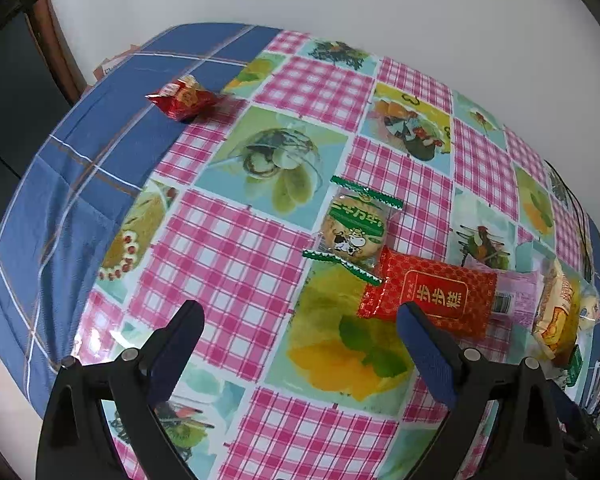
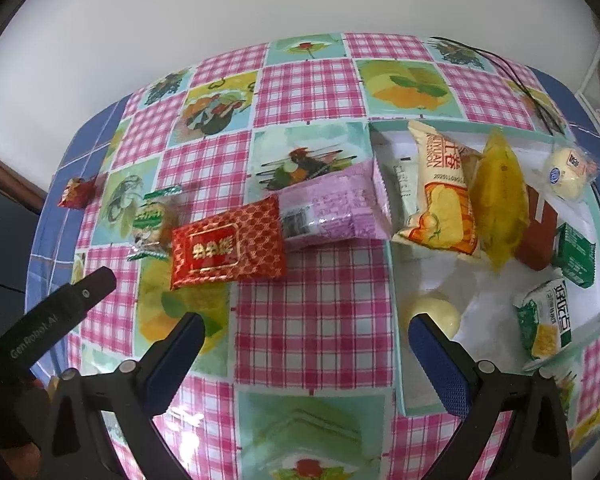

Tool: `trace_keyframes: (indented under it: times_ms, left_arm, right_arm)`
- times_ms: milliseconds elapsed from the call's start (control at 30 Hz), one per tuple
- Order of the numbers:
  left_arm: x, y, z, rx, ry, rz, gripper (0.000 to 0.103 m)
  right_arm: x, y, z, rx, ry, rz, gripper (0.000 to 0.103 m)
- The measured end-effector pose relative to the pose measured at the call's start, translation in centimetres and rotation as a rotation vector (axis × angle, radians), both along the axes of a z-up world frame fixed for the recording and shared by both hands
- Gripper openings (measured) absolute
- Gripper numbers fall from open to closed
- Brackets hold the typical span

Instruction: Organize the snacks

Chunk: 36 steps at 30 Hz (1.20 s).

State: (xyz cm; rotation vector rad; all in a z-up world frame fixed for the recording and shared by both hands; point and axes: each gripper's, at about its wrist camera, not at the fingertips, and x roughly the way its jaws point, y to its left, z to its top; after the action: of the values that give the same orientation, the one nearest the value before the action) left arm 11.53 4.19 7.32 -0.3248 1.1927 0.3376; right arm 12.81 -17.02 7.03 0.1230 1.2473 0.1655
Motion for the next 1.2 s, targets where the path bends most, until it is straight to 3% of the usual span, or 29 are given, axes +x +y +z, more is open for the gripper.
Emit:
trace_keyframes:
  times_ms: [167, 467, 1200]
  left_arm:
    - [1.3, -0.6, -1.1, -0.053, 0.013, -0.011, 0.097]
    - [3.9, -2.1, -1.8, -0.07, -0.012, -0.004, 0.097]
    - [8.7, -6.9, -3.6, 0.007, -0.038, -0.077, 0.097]
  right_arm:
    - [1.4, -1.3, 0.5, -0.024, -0.048, -0.039, 0.103]
    - [3.3, -2.4, 0.6, -0.07, -0.079, -0.078, 0.103]
    - [4.6, -5.2, 0.6, -0.096, -0.1, -0.112, 0.103]
